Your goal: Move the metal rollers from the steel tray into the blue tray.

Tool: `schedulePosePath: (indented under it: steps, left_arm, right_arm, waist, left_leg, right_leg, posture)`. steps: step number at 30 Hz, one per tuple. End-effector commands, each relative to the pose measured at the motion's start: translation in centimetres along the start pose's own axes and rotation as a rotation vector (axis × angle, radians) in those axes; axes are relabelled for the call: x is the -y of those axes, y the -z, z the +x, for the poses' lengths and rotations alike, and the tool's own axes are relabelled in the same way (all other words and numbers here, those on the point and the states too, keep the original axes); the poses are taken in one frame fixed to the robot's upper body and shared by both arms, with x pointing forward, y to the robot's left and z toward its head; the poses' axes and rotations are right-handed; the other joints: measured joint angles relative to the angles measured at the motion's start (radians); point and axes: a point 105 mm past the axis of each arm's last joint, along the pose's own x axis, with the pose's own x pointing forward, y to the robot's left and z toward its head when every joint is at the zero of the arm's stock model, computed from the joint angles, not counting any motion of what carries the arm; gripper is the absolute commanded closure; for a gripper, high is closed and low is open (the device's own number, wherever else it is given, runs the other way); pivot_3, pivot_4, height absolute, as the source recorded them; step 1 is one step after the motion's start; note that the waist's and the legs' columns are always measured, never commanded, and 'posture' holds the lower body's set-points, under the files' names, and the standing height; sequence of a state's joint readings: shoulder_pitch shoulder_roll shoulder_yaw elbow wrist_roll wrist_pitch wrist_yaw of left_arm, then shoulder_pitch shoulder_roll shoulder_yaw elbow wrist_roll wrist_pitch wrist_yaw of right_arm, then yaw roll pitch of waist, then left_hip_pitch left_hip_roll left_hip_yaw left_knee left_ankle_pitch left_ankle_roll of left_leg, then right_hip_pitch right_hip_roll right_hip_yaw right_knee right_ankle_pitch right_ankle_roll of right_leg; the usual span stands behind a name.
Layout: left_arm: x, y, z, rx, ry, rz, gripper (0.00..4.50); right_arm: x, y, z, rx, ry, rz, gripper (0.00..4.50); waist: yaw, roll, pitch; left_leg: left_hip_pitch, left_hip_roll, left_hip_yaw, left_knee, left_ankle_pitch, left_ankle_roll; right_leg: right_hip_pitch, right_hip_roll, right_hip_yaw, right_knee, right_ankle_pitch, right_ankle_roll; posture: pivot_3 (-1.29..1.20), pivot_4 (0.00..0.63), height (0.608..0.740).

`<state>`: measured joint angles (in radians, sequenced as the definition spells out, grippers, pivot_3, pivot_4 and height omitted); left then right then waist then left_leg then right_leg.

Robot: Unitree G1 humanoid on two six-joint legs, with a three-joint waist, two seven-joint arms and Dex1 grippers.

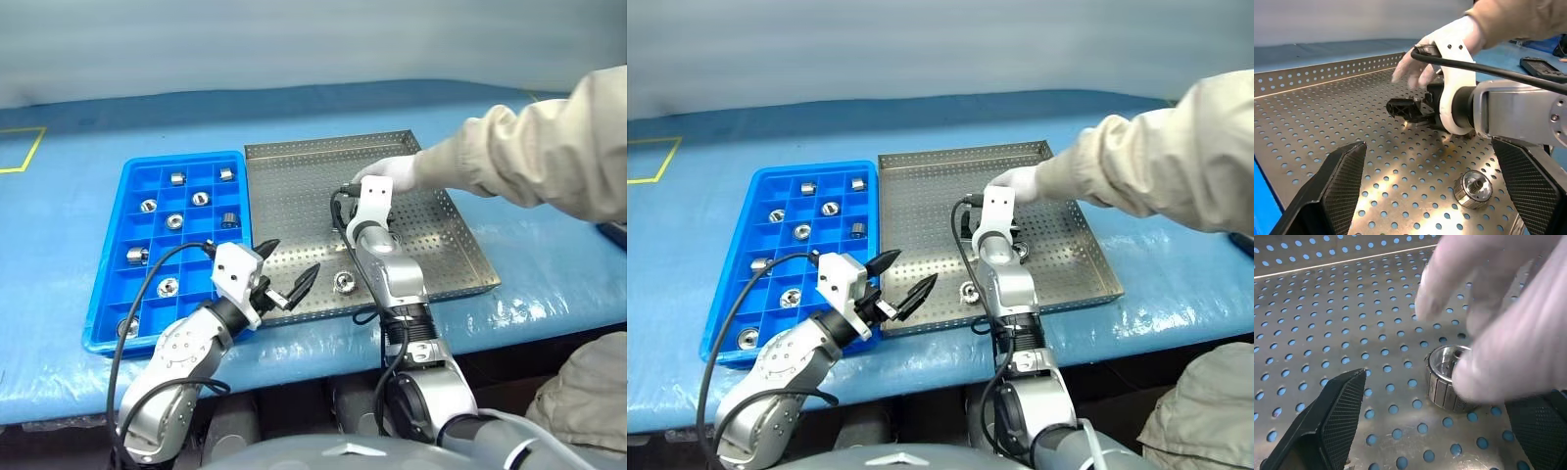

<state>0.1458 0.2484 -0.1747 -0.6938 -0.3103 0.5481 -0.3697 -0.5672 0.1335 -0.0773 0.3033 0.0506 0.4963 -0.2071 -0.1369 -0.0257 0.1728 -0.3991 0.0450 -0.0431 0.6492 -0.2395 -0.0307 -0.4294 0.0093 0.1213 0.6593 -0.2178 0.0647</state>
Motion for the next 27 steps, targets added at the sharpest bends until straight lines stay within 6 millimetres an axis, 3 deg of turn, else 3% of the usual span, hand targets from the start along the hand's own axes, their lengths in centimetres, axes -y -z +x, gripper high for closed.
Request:
schedulePosePath:
  steps: [1,23,27]
  left_arm:
    - [0.36,-0.60,-0.01,0.034,0.009,0.023,0.04]
    - [0.65,0.22,-0.30,0.000,0.029,0.029,0.04]
    - [0.64,0.21,-0.32,0.000,0.027,0.030,0.04]
  right_arm:
    - [-0.68,-1.44,0.13,0.060,-0.013,0.020,0.00]
    - [-0.62,-1.07,-0.01,0.054,-0.012,0.010,0.00]
    - [-1.24,-1.76,-0.31,0.093,-0.034,0.014,0.00]
  waist:
    - [0.001,0.000,0.000]
    - [0.002,0.003,0.001]
    - [0.003,0.003,0.001]
  left_leg:
    - [0.000,0.000,0.000,0.000,0.000,0.000]
    - [0.000,0.000,0.000,0.000,0.000,0.000]
    - [0.000,0.000,0.000,0.000,0.000,0.000]
  right_leg:
    - [0.000,0.000,0.000,0.000,0.000,0.000]
    - [0.000,0.000,0.000,0.000,0.000,-0.001]
    - [0.000,0.000,0.000,0.000,0.000,-0.001]
  posture:
    - [-0.05,0.150,0.740]
    - [-0.04,0.150,0.740]
    - [-0.04,0.150,0.740]
